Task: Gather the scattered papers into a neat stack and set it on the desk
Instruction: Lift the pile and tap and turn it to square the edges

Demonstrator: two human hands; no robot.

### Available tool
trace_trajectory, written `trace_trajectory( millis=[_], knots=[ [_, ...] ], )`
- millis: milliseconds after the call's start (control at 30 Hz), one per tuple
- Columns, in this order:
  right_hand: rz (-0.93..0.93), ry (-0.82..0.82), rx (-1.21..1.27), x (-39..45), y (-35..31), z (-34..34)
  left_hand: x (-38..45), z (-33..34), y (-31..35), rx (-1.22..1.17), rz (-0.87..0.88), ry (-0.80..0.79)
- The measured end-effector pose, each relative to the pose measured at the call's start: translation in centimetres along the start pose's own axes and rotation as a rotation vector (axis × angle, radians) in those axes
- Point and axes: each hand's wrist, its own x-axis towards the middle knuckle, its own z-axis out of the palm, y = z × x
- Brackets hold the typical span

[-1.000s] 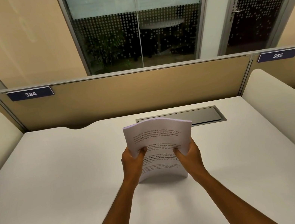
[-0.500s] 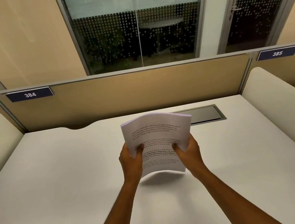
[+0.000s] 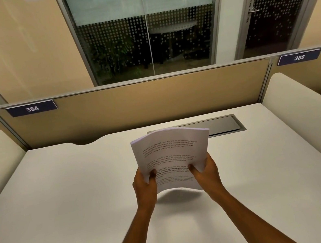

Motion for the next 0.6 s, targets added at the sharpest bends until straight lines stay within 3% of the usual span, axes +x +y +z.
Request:
trace_trajectory(
  millis=[600],
  knots=[
    [0.001, 0.032, 0.009, 0.2, 1.2, -0.5, 1.4, -0.3, -0.7, 0.058, -0.007, -0.121]
  ],
)
